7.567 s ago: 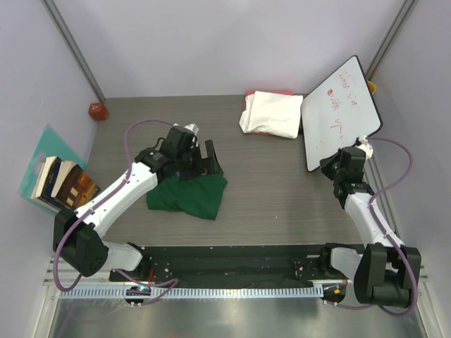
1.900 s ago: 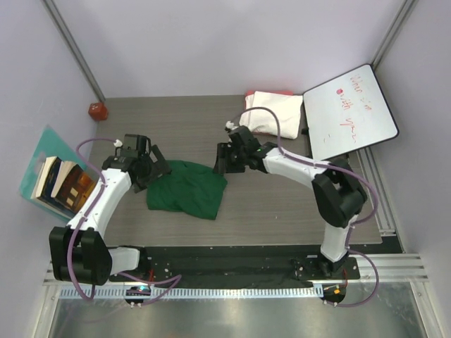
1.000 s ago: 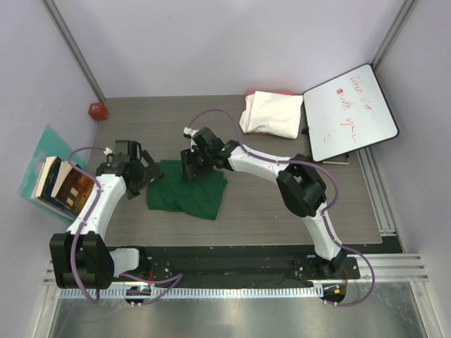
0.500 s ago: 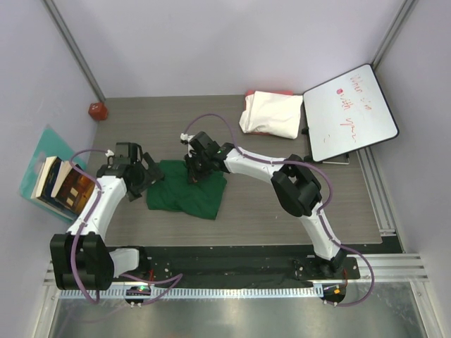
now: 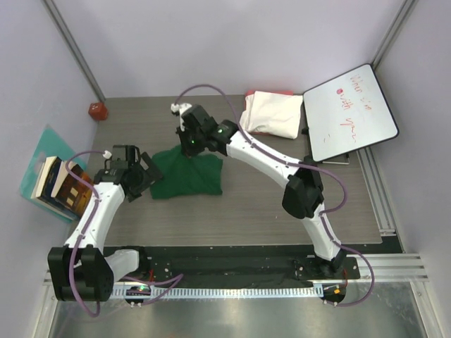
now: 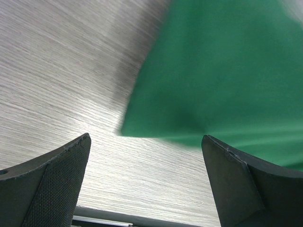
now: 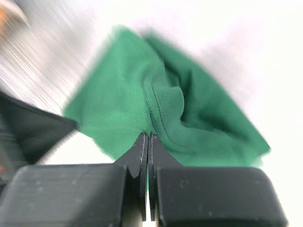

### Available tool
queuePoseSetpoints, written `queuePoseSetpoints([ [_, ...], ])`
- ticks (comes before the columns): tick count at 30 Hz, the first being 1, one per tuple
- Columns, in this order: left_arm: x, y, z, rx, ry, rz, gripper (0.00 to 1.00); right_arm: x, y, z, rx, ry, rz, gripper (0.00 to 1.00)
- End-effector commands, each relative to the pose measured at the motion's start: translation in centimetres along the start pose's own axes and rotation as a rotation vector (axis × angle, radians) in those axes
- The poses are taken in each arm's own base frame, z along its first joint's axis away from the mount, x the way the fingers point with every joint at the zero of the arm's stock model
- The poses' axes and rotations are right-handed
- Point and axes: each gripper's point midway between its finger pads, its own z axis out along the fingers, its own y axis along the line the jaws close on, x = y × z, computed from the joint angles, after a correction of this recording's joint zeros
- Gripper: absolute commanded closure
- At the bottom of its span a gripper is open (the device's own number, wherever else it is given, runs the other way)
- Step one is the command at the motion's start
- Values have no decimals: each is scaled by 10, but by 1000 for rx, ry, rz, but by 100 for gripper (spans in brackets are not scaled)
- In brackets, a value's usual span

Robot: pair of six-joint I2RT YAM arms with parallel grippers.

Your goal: Fold and stack the t-shirts

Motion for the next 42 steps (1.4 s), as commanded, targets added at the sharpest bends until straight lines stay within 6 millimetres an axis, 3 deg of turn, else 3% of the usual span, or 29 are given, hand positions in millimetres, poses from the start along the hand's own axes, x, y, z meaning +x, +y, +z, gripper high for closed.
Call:
queuePoseSetpoints([
  [1, -3, -2, -9, 34, -32, -4, 0, -141, 18, -132, 42, -385, -73, 99],
  [3, 1, -5, -15, 62, -23, -2, 0, -163, 20, -162, 47, -458, -76, 99],
  [4, 3, -5, -16, 65, -22, -4, 0, -181, 24, -195, 42, -537, -73, 99],
  [8, 7, -5, -27, 92, -34, -3, 0, -209, 27, -267, 44, -712, -65, 99],
  [9, 7, -5, -29, 97, -38, -3, 0, -207, 25, -269, 54, -713, -74, 99],
  [11, 8, -5, -32, 106, -43, -8, 0, -216, 26, -304, 59, -793, -74, 99],
  [15, 12, -6, -33, 117, -34, -21, 0, -232, 29, -352, 63, -901, -105, 99],
  [19, 13, -7, -34, 125, -29, -26, 0, -236, 23, -359, 101, -920, -131, 99],
  [24, 13, -7, -32, 124, -26, -23, 0, -222, 14, -313, 126, -820, -127, 99],
  [29, 13, -7, -28, 119, -19, -20, 0, -203, -11, -260, 172, -707, -83, 99],
  [32, 14, -9, -25, 127, -6, -25, 0, -164, -31, -195, 200, -545, -55, 99],
  [33, 15, -9, -24, 130, -2, -28, 0, -134, -41, -161, 215, -449, -37, 99],
  [34, 15, -10, -25, 134, -3, -28, 0, -118, -45, -139, 218, -403, -24, 99],
  [35, 16, -10, -24, 134, -1, -28, 0, -86, -55, -109, 233, -317, -21, 99],
  [37, 17, -9, -23, 133, -2, -24, 0, -61, -61, -80, 234, -261, 14, 99],
  [38, 18, -9, -24, 135, 0, -21, 0, -35, -67, -58, 243, -194, 20, 99],
  [41, 18, -8, -23, 134, -1, -16, 0, -4, -74, -28, 254, -124, 51, 99],
  [42, 18, -8, -22, 131, 0, -16, 0, -2, -74, -25, 254, -118, 54, 99],
])
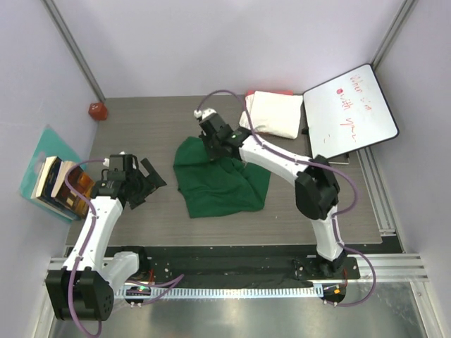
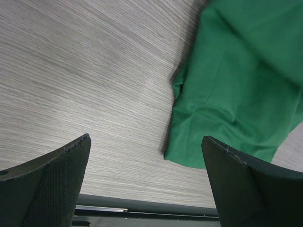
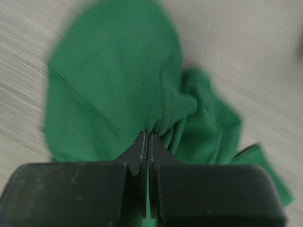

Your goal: Fold and stack the t-shirts

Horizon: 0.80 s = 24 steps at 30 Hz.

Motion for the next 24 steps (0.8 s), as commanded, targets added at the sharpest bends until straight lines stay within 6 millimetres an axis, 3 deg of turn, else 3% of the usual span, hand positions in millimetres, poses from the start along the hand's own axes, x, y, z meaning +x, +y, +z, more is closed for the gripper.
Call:
queuePoseSetpoints([
  [1, -5, -6, -1, 35, -18, 11, 0, -6, 10, 8, -24, -40, 69, 99],
  [4, -5, -6, 0, 33, -14, 10, 0, -30, 12, -9, -41, -90, 63, 99],
  [7, -4, -7, 1, 36, -9, 5, 0, -84, 15, -56, -70, -199, 72, 99],
  [8, -4, -8, 1, 43, -10, 2, 0, -123, 17, -87, -88, -293, 86, 99],
  [10, -2, -9, -1, 56, -7, -1, 0, -152, 24, -131, -118, -367, 79, 99],
  [11, -3, -10, -2, 59, -10, -3, 0, -185, 25, -171, -138, -474, 81, 99],
  [12, -3, -12, -5, 72, -17, -3, 0, -196, 27, -195, -146, -517, 76, 99],
  [13, -2, -12, -6, 77, -16, -4, 0, -218, 34, -235, -178, -607, 78, 99],
  [16, 1, -17, -10, 109, -13, -5, 0, -237, 35, -294, -211, -712, 93, 99],
  [19, 3, -21, -14, 138, -9, -3, 0, -240, 29, -327, -239, -761, 109, 99],
  [22, 4, -20, -17, 150, -17, 1, 0, -239, 24, -340, -240, -789, 95, 99],
  [24, 5, -21, -18, 154, -19, 1, 0, -238, 20, -337, -208, -786, 65, 99],
])
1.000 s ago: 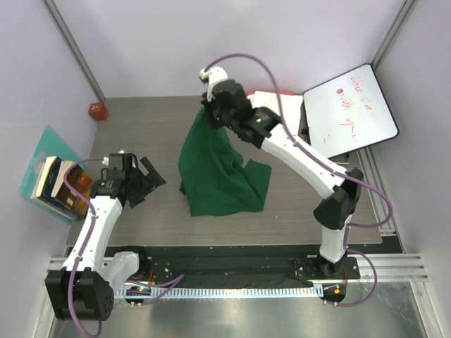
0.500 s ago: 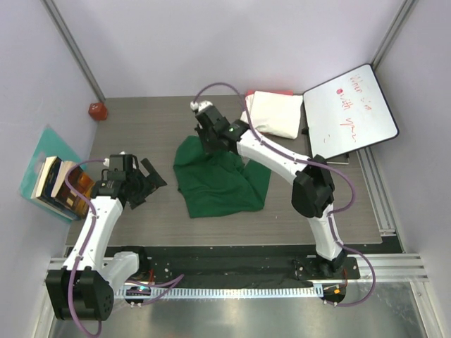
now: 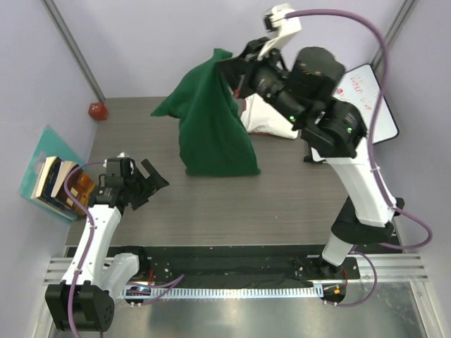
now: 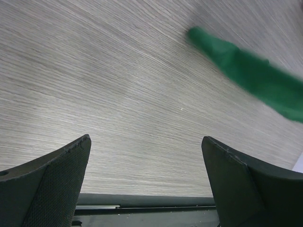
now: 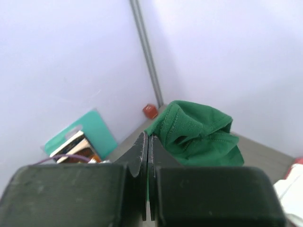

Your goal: Fold and stack the t-shirts

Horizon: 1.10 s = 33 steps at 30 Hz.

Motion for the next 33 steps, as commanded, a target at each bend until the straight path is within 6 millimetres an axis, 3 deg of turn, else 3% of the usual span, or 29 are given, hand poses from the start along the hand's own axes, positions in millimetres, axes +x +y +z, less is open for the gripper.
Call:
queuePoseSetpoints([
  [1, -1, -8, -3, 53, -9, -1, 0, 22, -16, 17, 52, 39, -87, 99],
  [5, 3, -8, 4, 39, 24, 11, 0, 52, -38, 29, 136, 111, -130, 99],
  [6, 6, -9, 5, 37, 36, 22, 0, 72, -49, 34, 172, 156, -129, 99],
  [8, 6, -8, 9, 17, 43, 33, 0, 89, -72, 32, 257, 193, -108, 99],
  [9, 8, -10, 10, 21, 47, 45, 0, 121, -100, 32, 330, 268, -110, 99],
  [11, 6, -14, 11, 25, 40, 52, 0, 155, -126, 26, 402, 330, -34, 99],
  [12, 7, -16, 13, 26, 47, 57, 0, 162, -139, 16, 439, 345, -8, 99],
  [13, 6, -18, 14, 29, 46, 58, 0, 204, -165, 4, 517, 432, 16, 99],
  [14, 6, -20, 15, 33, 48, 64, 0, 216, -179, -8, 584, 446, 14, 99],
  [15, 6, -21, 19, 26, 55, 68, 0, 244, -192, -29, 641, 505, 7, 99],
  [16, 6, -22, 21, 24, 56, 74, 0, 252, -201, -41, 683, 518, 15, 99],
  [20, 9, -34, 32, 24, 78, 106, 0, 308, -213, -93, 795, 621, 97, 98],
  [21, 11, -34, 37, 6, 88, 113, 0, 330, -216, -110, 818, 677, 96, 94],
  [24, 15, -44, 42, 6, 100, 145, 0, 361, -219, -146, 860, 774, 108, 94],
  [25, 16, -43, 46, -10, 105, 149, 0, 364, -217, -156, 863, 795, 115, 99],
  [27, 16, -46, 48, -13, 99, 150, 0, 384, -212, -176, 866, 849, 163, 99],
  [33, 5, -53, 55, -16, 70, 152, 0, 388, -205, -213, 872, 814, 250, 99],
])
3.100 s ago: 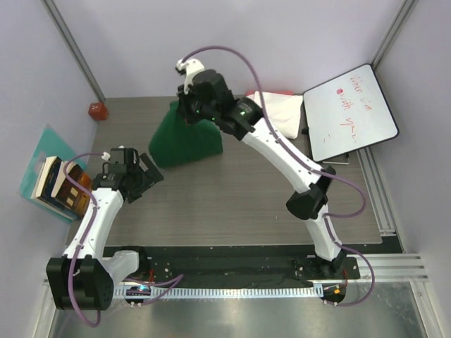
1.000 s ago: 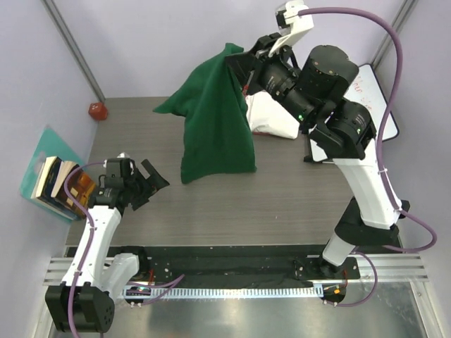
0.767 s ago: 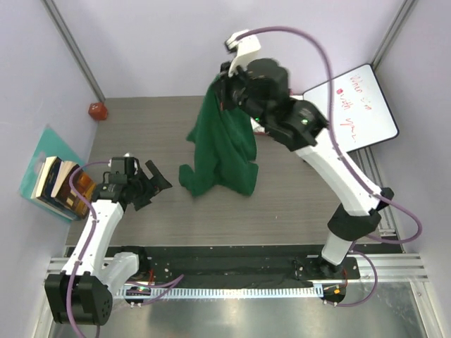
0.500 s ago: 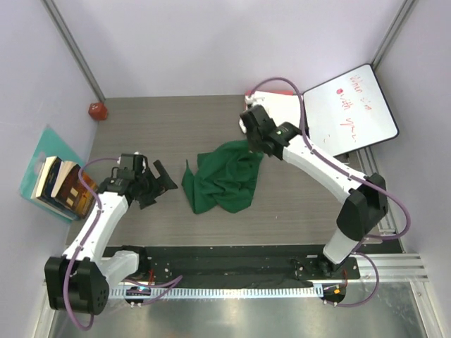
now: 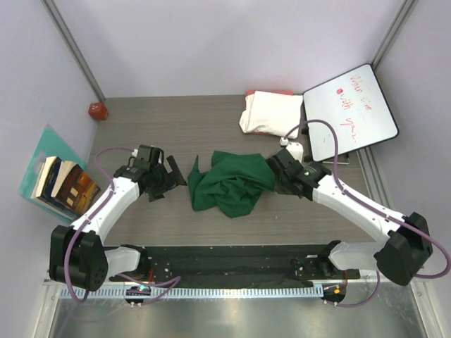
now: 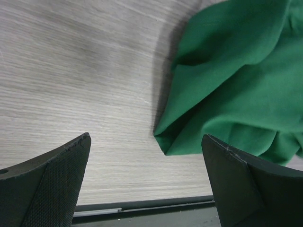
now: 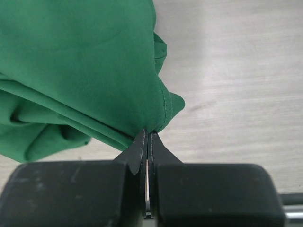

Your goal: Fold and stack the t-shirts

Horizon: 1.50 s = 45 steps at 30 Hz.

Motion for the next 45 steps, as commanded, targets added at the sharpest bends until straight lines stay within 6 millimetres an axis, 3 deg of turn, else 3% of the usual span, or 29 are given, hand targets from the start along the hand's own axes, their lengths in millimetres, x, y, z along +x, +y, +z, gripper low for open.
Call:
queuePoseSetpoints([
  [1, -33, -21, -5, 40, -100, 6, 0, 9, -9, -15, -26, -15, 101, 99],
  [4, -45, -34, 1, 46, -102, 35, 0, 17, -10, -14, -31, 5, 90, 98],
  [5, -50, -43, 4, 50, -98, 54, 0, 20, -12, -10, -18, 17, 81, 88],
  [6, -52, -49, 7, 52, -93, 74, 0, 23, -11, -7, -12, 30, 74, 71],
  [10, -61, -92, 14, 87, -97, 182, 0, 31, -9, 4, -6, 52, 54, 67],
  [12, -57, -96, 30, 64, -61, 219, 0, 34, -12, 9, 9, 50, 47, 59],
  [13, -58, -108, 31, 75, -59, 241, 0, 33, -13, 11, 13, 43, 43, 58],
  [19, -67, -109, 63, -25, -64, 292, 0, 29, -21, 13, 50, 7, 17, 54],
  [30, -82, -115, 96, -83, -57, 341, 1, 31, -26, 16, 65, 0, 2, 55],
  [33, -83, -118, 101, -80, -48, 339, 16, 32, -26, 18, 69, 5, -1, 55],
  [34, -83, -118, 102, -81, -49, 339, 30, 32, -26, 19, 70, 7, -2, 55],
  [36, -81, -115, 103, -90, -43, 339, 44, 32, -26, 21, 69, 8, -4, 55],
  [37, -80, -114, 103, -92, -41, 339, 64, 33, -26, 22, 69, 11, -3, 55],
  [39, -80, -110, 103, -105, -42, 336, 80, 33, -25, 24, 66, 14, -8, 55],
  [40, -79, -108, 103, -112, -43, 337, 94, 33, -25, 24, 65, 12, -7, 55],
  [42, -81, -106, 104, -122, -50, 342, 99, 33, -25, 25, 63, 13, -7, 55],
  [45, -82, -107, 106, -123, -51, 351, 100, 32, -25, 26, 63, 10, -9, 56],
])
